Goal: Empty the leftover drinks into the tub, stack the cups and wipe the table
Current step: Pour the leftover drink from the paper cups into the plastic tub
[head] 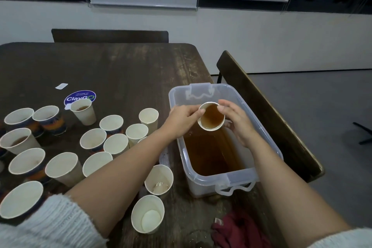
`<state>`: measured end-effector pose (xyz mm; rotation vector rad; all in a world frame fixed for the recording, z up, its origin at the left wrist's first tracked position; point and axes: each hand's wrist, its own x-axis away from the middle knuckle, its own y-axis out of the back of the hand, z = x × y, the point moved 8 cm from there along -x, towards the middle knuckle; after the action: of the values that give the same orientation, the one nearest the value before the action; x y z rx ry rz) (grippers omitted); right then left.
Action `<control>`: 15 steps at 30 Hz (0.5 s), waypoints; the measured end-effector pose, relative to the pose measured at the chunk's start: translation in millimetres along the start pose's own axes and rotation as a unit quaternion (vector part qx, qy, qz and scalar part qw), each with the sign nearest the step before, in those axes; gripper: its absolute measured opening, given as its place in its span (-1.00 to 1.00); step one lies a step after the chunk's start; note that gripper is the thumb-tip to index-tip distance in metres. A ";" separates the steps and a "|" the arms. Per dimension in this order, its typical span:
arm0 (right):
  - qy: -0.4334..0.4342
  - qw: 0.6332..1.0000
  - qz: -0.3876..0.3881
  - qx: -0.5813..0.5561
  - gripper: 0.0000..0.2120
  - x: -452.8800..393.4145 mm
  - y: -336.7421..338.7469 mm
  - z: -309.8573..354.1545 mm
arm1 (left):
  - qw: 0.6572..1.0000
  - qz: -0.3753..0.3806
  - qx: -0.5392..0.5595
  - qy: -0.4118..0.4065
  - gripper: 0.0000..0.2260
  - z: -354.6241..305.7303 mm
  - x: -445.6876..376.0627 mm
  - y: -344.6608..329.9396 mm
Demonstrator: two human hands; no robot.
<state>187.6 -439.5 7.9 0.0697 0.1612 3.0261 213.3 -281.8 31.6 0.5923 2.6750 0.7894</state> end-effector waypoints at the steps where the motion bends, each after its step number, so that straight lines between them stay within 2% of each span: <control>1: 0.004 1.000 0.003 -0.001 -0.54 0.9 -1.3 1.1 | 1.000 -0.008 -0.002 0.002 -0.71 -1.2 -0.2 0.7; 5: 0.004 0.999 -0.002 -0.033 -0.42 3.2 -3.3 4.1 | 0.998 -0.055 -0.017 0.001 -0.71 -7.6 -1.2 5.9; 9: -0.075 0.988 -0.011 -0.133 -0.67 4.9 -5.8 -2.4 | 0.997 -0.068 -0.030 -0.002 -0.72 -12.1 -5.2 7.2; 13: -0.231 0.942 -0.004 -0.242 -0.52 11.9 -14.6 -25.8 | 0.997 -0.062 -0.038 -0.005 -0.71 -11.6 -8.2 3.3; 15: -0.247 0.918 0.002 -0.310 -0.51 13.4 -17.7 -27.1 | 0.998 -0.053 -0.038 -0.011 -0.72 -12.7 -8.7 -0.5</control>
<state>174.8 -423.4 -20.4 0.7543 -0.8257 2.7868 215.9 -291.9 43.0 0.4348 2.6186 0.8459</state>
